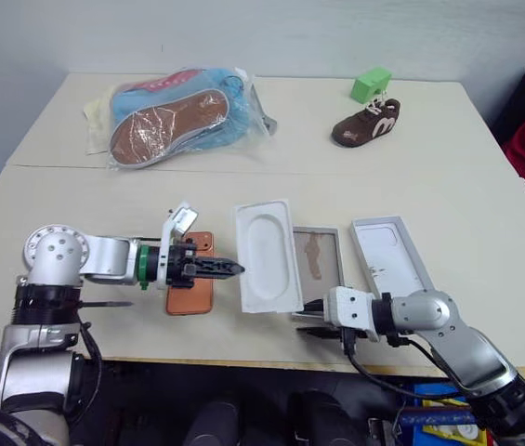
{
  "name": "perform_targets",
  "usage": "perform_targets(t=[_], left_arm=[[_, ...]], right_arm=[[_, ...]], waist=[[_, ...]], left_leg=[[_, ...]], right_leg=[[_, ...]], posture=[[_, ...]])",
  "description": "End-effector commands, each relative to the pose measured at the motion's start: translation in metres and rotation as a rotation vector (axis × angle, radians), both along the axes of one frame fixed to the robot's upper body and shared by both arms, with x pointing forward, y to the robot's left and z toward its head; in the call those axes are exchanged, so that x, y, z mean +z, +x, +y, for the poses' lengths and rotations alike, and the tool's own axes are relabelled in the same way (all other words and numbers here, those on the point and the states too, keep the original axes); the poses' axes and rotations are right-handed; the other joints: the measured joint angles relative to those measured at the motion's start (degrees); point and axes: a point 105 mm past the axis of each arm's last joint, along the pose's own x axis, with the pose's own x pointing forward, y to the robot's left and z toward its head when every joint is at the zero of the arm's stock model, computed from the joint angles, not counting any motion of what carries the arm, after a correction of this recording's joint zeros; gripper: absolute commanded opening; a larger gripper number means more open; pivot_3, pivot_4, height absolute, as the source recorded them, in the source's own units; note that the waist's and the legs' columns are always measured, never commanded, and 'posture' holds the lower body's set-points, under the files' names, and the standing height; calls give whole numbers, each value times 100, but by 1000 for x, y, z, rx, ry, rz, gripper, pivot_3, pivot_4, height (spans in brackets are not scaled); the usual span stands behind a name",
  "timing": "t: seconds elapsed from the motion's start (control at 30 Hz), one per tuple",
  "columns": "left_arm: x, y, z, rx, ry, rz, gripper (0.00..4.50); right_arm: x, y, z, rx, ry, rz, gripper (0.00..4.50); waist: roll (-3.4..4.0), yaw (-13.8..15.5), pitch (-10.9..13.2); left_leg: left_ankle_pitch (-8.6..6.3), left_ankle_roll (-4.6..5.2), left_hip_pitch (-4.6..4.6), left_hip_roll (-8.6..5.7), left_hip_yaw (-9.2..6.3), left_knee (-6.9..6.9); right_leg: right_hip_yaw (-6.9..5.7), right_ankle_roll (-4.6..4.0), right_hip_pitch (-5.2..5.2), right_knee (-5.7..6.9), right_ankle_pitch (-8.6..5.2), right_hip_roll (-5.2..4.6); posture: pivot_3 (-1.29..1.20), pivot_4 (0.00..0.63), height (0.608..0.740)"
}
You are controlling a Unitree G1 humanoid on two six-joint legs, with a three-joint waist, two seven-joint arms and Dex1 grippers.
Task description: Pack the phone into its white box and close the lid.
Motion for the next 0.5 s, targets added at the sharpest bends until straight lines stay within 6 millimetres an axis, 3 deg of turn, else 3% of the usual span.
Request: perform_targets(t=[0.03, 0.23, 0.37, 0.5], left_arm=[[1, 9, -27, -55, 51, -8, 0], [-6, 17, -50, -73, 78, 21, 0], [-17, 21, -59, -64, 102, 67, 0], [-26, 20, -68, -65, 108, 100, 0]], right_arm=[[58, -24, -15, -34, 147, -2, 3062], [85, -32, -52, -227, 197, -13, 4413], [87, -30, -69, -342, 178, -51, 4465], [88, -29, -74, -406, 209, -55, 4465]], waist=[[0, 14, 0], [-10, -22, 2], [-12, -29, 3], [-14, -10, 5]], left_leg=[[0, 0, -8, -2, -8, 6], [1, 1, -22, -2, -12, 9], [5, -6, -25, -1, -13, 7], [11, -12, -27, -1, -13, 5]], right_leg=[[0, 1, 0, 0, 0, 0], [-4, 13, 2, -1, 4, 2], [-5, 21, 1, -2, 0, 4], [-4, 34, -1, -1, -7, 3]], posture=[[0, 150, 740], [0, 150, 740], [0, 150, 740], [0, 150, 740]])
